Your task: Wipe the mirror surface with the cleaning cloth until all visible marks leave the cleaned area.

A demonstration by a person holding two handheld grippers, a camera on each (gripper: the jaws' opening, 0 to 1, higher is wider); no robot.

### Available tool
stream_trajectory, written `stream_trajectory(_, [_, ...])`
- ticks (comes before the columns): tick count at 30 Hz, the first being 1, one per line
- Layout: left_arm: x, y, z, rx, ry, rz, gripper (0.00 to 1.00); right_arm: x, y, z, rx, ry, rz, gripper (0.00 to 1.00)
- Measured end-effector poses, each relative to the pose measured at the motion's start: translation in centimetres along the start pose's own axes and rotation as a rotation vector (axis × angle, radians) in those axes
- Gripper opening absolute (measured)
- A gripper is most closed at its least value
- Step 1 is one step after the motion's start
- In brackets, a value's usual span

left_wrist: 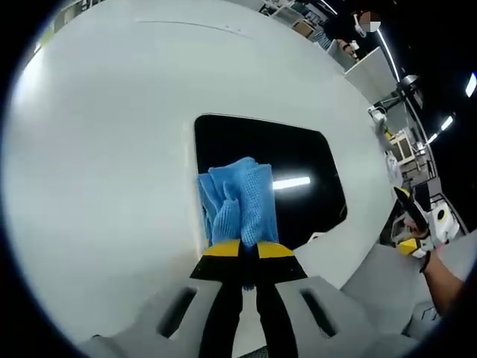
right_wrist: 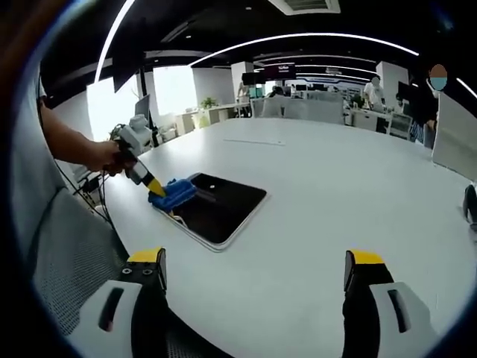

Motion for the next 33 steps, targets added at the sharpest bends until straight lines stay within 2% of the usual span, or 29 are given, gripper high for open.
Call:
stream_trajectory(19, [0.2,1.5,2.5,0.017,0.009,-0.022,0.02,0.0,0.0,-0.1,-0.002,0.0,-0.007,0.97])
stream_trajectory(21, [0.2,1.6,2.8,0.021,0.009,-0.024,0.02,-0.2,-0.1,0.0,0.005,0.01,0.011,0.98])
stream_trajectory(33, [0.3,2.5,4.0,0.033,0.01,-0.034,0.02,0.0,0.0,0.0,0.001,0.0,-0.004,0.98])
Point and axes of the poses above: the point that each gripper's makers call its tool centre point, and the gripper's own axes: y roughly forward along the fingers, z roughly to its right, x roughly out of its underside, the point moved 8 cm from there along -y, roughly backward along the fingers, and after that the axes turned 10 degrees about -y, right-handed, at the moved point
